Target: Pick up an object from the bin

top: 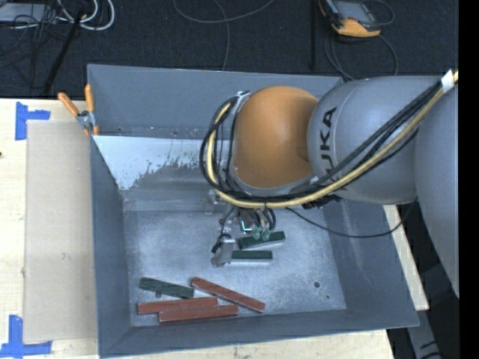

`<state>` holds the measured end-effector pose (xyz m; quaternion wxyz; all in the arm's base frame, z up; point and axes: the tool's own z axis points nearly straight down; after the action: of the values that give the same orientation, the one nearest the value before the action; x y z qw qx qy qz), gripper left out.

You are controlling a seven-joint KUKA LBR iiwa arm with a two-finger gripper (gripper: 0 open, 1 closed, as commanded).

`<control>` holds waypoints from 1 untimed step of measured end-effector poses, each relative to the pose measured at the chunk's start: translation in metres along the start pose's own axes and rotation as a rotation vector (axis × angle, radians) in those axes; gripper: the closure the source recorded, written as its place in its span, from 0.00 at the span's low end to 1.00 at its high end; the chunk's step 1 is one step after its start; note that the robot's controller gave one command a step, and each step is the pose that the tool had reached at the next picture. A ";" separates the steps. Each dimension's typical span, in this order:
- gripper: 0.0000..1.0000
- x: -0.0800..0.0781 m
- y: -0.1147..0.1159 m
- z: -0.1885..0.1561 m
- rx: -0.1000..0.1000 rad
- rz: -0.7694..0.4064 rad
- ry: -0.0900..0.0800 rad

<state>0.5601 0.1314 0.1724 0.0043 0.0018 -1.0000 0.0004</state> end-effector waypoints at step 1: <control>0.00 0.029 -0.052 0.091 0.001 0.585 -0.001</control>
Offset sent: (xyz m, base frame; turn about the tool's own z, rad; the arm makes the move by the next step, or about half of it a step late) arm -0.0280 -0.0512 -0.0881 0.5841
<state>0.5301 0.0795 0.0816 0.0037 -0.2868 -0.9580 0.0019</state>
